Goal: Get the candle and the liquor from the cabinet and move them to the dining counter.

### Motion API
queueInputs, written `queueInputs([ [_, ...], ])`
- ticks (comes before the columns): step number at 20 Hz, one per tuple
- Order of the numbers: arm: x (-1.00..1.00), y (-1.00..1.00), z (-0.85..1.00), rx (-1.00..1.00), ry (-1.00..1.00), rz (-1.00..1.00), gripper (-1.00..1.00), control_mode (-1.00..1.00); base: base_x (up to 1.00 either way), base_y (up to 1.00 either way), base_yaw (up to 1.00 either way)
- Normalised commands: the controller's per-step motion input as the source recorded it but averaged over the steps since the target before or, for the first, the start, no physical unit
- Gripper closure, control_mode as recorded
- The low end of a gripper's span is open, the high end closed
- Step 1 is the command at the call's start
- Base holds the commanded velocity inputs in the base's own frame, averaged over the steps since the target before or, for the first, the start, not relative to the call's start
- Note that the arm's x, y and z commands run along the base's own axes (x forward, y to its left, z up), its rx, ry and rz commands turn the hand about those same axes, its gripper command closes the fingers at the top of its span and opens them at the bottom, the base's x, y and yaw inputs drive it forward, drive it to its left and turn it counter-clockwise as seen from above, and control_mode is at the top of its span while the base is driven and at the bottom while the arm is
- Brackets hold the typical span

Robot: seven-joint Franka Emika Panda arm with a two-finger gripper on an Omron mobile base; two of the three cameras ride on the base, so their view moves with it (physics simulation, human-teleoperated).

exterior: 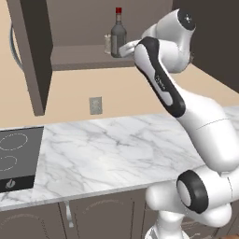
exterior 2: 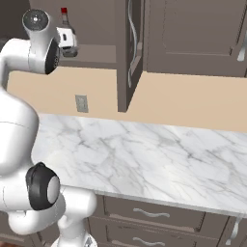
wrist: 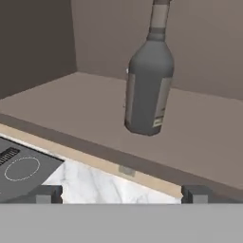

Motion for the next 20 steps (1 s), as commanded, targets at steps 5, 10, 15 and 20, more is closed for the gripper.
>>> queueInputs([
  [5, 0.63, 0.0, 0.27, 0.0, -0.11, -0.2, -1.0, -1.0, 0.0, 0.0, 0.0],
  [10, 0.58, 0.03, 0.34, 0.05, 0.0, -0.2, -1.0, -1.0, 0.0, 0.0, 0.0],
  [15, 0.45, 0.04, 0.43, 0.1, 0.07, -0.16, -1.0, -1.0, 0.0, 0.0, 0.0],
  [20, 0.3, 0.05, 0.24, 0.16, 0.08, -0.07, -1.0, -1.0, 0.0, 0.0, 0.0],
])
